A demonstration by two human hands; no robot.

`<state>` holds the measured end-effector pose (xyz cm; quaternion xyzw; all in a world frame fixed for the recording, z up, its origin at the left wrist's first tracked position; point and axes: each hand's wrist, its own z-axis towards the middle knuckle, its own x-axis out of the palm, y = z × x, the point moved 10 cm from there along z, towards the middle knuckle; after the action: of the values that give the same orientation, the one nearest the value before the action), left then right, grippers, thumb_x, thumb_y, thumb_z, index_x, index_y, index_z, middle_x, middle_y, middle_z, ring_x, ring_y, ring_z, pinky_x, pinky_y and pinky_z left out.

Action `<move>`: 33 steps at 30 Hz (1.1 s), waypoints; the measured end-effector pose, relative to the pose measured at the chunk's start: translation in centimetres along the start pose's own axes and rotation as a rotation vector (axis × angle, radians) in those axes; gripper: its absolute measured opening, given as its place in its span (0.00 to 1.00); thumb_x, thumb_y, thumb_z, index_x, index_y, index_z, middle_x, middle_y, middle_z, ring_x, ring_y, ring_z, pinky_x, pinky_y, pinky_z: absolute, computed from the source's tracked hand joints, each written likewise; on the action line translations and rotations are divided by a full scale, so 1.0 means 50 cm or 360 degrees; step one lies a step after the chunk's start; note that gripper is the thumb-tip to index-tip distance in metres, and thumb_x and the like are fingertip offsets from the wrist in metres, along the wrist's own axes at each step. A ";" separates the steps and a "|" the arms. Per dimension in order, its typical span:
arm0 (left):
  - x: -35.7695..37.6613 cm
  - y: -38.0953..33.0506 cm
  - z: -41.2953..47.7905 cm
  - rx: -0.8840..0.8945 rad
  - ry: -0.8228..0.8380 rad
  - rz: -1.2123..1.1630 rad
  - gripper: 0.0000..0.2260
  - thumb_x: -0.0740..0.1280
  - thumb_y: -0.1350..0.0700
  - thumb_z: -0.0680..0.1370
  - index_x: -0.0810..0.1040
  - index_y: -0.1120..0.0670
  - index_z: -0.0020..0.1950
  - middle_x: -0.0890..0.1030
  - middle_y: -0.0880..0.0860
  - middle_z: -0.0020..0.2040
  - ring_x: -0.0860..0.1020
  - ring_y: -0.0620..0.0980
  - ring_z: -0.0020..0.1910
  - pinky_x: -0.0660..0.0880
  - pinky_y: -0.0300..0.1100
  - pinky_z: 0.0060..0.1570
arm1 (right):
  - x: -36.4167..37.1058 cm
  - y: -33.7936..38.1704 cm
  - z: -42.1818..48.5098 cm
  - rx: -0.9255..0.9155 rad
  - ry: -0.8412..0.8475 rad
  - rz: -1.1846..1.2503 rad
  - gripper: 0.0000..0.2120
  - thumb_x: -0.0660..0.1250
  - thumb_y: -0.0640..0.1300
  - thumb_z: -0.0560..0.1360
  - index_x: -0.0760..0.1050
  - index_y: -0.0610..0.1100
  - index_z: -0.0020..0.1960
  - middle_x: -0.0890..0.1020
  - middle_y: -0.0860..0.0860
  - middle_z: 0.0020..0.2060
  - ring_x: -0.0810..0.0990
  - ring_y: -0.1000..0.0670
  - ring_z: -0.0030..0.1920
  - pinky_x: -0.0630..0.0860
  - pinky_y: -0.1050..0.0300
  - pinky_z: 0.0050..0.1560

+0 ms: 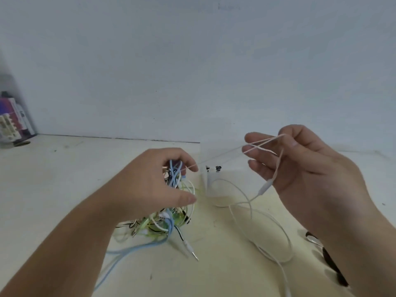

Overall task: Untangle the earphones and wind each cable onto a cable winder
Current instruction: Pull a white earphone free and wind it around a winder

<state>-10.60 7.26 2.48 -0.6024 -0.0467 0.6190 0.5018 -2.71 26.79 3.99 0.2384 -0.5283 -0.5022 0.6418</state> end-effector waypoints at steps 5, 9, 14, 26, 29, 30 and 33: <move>-0.039 0.005 0.003 -0.0014 -0.0218 -0.0245 0.17 0.75 0.38 0.65 0.79 0.51 0.41 0.83 0.51 0.37 0.81 0.46 0.36 0.74 0.35 0.39 | -0.013 0.006 0.003 0.0036 -0.0097 0.0203 0.11 0.55 0.41 0.81 0.71 0.47 0.41 0.86 0.44 0.47 0.86 0.44 0.48 0.82 0.52 0.51; -0.055 0.010 -0.001 0.0008 -0.0309 -0.0430 0.19 0.71 0.35 0.69 0.79 0.50 0.39 0.82 0.57 0.41 0.79 0.53 0.38 0.71 0.45 0.42 | -0.040 0.004 0.005 0.0074 -0.0227 0.0286 0.12 0.55 0.42 0.82 0.70 0.48 0.41 0.86 0.46 0.48 0.86 0.46 0.47 0.83 0.53 0.48; -0.080 0.054 -0.002 -0.0224 -0.0599 -0.0931 0.17 0.74 0.38 0.70 0.82 0.52 0.37 0.80 0.64 0.42 0.74 0.53 0.41 0.67 0.51 0.47 | -0.071 -0.005 0.005 0.0135 -0.0381 0.0195 0.14 0.55 0.42 0.83 0.71 0.48 0.40 0.87 0.46 0.46 0.87 0.46 0.42 0.82 0.57 0.39; -0.057 0.063 0.001 -0.0339 -0.0384 -0.1020 0.11 0.75 0.49 0.68 0.81 0.56 0.36 0.81 0.54 0.34 0.83 0.60 0.50 0.73 0.59 0.66 | -0.003 -0.028 -0.001 0.0333 0.0008 0.0320 0.04 0.59 0.40 0.69 0.69 0.42 0.36 0.83 0.38 0.39 0.84 0.32 0.52 0.81 0.41 0.53; -0.026 0.046 0.002 -0.0313 -0.0149 -0.0561 0.21 0.69 0.34 0.71 0.83 0.51 0.32 0.82 0.59 0.35 0.84 0.59 0.46 0.76 0.58 0.60 | 0.019 -0.050 -0.017 0.0468 0.0099 0.0299 0.07 0.64 0.40 0.62 0.65 0.43 0.35 0.77 0.39 0.33 0.84 0.35 0.44 0.83 0.45 0.46; -0.021 0.047 0.003 -0.0320 -0.0133 -0.0461 0.24 0.67 0.31 0.73 0.82 0.50 0.31 0.82 0.60 0.33 0.84 0.55 0.41 0.77 0.54 0.54 | 0.021 -0.054 -0.020 0.0490 0.0095 0.0266 0.08 0.65 0.41 0.61 0.65 0.43 0.35 0.75 0.40 0.32 0.83 0.36 0.41 0.83 0.47 0.41; -0.011 0.049 0.004 -0.0345 -0.0095 -0.0167 0.21 0.67 0.35 0.72 0.82 0.51 0.33 0.80 0.54 0.27 0.82 0.51 0.33 0.76 0.46 0.42 | 0.017 -0.060 -0.025 0.0522 0.0052 0.0122 0.09 0.66 0.43 0.64 0.68 0.43 0.30 0.70 0.43 0.29 0.76 0.42 0.31 0.78 0.54 0.33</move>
<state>-12.28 5.79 1.28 -0.6311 -0.1597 0.6010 0.4637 -2.79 24.61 1.46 0.3276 -0.6014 -0.3804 0.6215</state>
